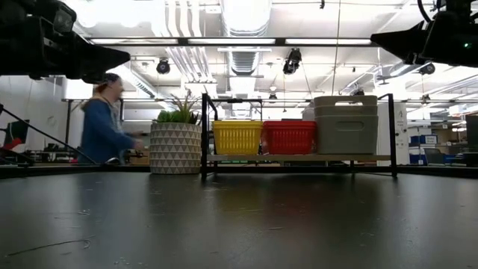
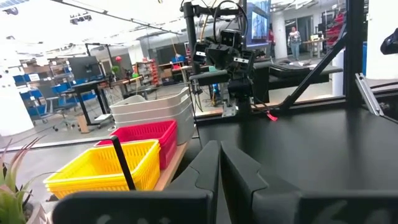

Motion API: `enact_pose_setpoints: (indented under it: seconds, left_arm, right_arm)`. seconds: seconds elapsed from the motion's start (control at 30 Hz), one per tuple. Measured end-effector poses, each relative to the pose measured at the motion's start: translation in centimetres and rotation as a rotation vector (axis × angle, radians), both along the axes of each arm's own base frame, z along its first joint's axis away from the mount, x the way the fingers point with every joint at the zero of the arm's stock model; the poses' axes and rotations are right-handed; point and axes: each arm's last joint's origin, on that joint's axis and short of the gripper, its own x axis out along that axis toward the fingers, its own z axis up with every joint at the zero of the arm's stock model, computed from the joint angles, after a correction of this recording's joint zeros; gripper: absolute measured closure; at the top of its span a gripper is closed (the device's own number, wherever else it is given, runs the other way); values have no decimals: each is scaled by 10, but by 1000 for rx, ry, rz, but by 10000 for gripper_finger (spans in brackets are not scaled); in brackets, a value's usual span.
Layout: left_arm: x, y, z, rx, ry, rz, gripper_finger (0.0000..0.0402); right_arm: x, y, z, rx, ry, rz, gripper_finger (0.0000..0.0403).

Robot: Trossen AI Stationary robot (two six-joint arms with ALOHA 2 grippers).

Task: Stack baskets on shelf by color
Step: Return to Home Position

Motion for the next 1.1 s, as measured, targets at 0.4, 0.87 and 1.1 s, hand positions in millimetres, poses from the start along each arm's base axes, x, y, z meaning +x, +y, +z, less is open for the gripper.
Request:
enact_pose_setpoints:
  seconds: [0.4, 0.87, 1.1]
  left_arm:
    - [1, 0, -1, 1, 14, 1, 402]
    - [4, 0, -6, 6, 53, 2, 402]
    - [5, -1, -8, 8, 74, 2, 402]
  right_arm:
    - [0, 0, 0, 0, 0, 0, 394]
    - [0, 0, 0, 0, 1, 0, 394]
    - [0, 0, 0, 0, 1, 0, 394]
